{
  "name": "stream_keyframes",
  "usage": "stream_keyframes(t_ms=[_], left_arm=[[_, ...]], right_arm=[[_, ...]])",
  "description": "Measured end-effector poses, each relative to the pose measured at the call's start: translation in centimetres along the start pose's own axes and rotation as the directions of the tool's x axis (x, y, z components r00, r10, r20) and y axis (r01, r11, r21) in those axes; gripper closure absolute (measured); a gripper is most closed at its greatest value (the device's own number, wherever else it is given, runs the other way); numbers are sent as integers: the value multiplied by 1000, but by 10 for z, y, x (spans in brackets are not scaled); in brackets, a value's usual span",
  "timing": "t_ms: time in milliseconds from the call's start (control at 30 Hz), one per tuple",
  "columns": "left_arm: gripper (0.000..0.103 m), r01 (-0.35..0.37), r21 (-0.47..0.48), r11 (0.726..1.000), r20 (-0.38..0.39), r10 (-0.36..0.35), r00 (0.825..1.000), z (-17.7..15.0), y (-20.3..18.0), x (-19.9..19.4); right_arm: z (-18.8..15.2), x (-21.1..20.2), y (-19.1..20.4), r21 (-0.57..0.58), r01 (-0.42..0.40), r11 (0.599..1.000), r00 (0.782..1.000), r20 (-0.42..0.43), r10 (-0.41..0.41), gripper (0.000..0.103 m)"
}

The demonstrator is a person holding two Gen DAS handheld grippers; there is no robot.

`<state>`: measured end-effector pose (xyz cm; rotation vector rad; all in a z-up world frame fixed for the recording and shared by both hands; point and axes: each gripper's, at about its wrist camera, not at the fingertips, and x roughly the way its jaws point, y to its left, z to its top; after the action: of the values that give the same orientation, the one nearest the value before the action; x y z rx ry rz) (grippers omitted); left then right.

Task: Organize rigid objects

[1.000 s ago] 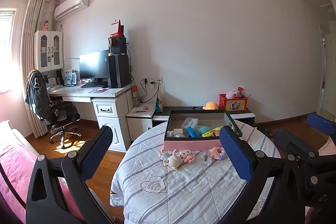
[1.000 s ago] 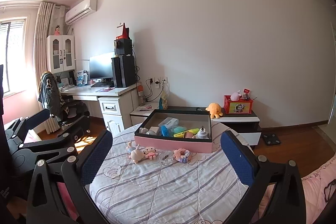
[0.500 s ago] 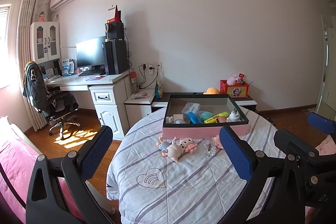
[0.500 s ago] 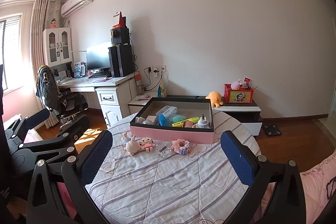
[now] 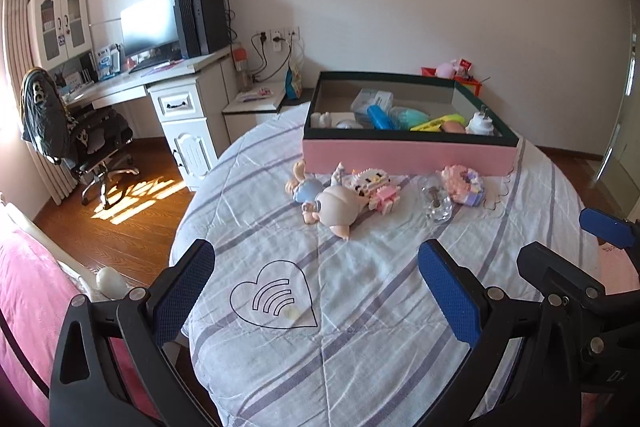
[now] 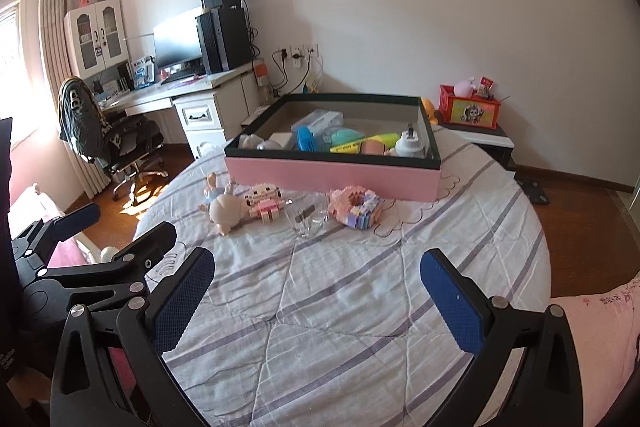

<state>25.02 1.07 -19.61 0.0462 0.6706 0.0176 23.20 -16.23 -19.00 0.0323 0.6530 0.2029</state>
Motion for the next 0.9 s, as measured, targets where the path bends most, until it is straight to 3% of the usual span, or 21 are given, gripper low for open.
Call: stream_keyframes(t_ms=[333, 633, 767, 833, 900], left_arm=[[0, 67, -7, 998, -152, -67, 986, 3, 3, 81], [0, 55, 29, 998, -210, -48, 976, 29, 8, 132], [1, 99, 17, 995, -244, -92, 965, 32, 8, 147], [6, 131, 4, 991, -234, -127, 964, 33, 10, 146], [25, 163, -10, 987, -211, -161, 964, 33, 11, 142]], right_arm=[[-3, 80, -12, -3, 17, 1000, 990, -143, -17, 0], [15, 120, -38, 19, 50, 999, 979, -197, -45, 0], [29, 133, -49, 28, 41, 999, 979, -201, -35, 0], [35, 138, -47, 25, -32, 999, 980, -197, 36, 0], [40, 142, -42, -3, -35, 999, 976, -215, 33, 0]])
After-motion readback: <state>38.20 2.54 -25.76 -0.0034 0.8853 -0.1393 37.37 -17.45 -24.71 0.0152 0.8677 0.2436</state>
